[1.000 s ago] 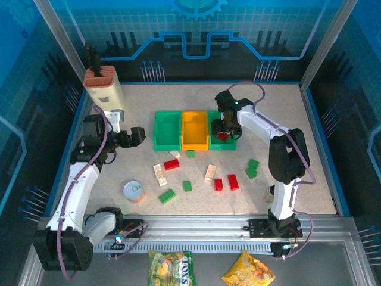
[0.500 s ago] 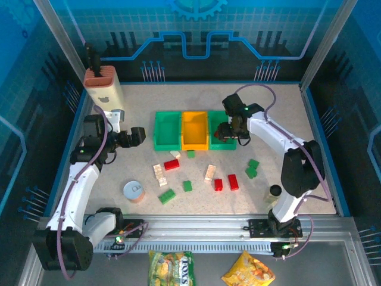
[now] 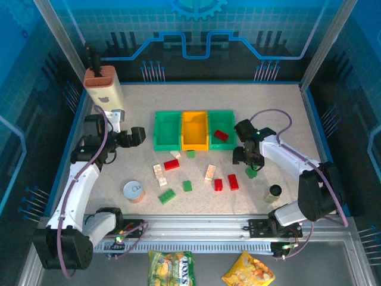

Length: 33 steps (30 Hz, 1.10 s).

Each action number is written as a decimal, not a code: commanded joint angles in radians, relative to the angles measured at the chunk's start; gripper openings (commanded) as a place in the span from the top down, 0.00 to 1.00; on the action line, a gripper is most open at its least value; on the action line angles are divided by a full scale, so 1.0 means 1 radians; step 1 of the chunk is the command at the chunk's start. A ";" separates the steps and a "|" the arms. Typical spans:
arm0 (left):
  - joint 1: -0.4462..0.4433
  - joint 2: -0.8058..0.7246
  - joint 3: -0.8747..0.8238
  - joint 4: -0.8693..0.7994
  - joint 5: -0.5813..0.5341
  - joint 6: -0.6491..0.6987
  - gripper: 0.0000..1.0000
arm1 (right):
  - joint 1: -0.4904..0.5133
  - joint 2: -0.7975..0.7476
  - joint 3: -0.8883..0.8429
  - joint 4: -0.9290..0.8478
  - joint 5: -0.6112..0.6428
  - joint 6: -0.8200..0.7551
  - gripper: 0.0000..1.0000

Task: Sort the legos into containers by color
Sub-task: Pick up the lego from the middle-right of the table.

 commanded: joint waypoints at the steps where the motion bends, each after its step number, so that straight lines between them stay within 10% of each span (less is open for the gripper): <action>1: 0.012 0.006 -0.014 0.019 0.026 0.001 0.01 | -0.014 -0.060 -0.054 -0.030 0.046 0.126 0.25; 14: 0.012 0.009 -0.012 0.017 0.025 0.005 0.01 | -0.058 -0.180 -0.196 0.010 -0.003 0.605 0.29; 33: 0.012 -0.013 -0.012 0.003 -0.004 0.023 0.01 | -0.161 -0.025 -0.199 0.157 -0.216 0.686 0.34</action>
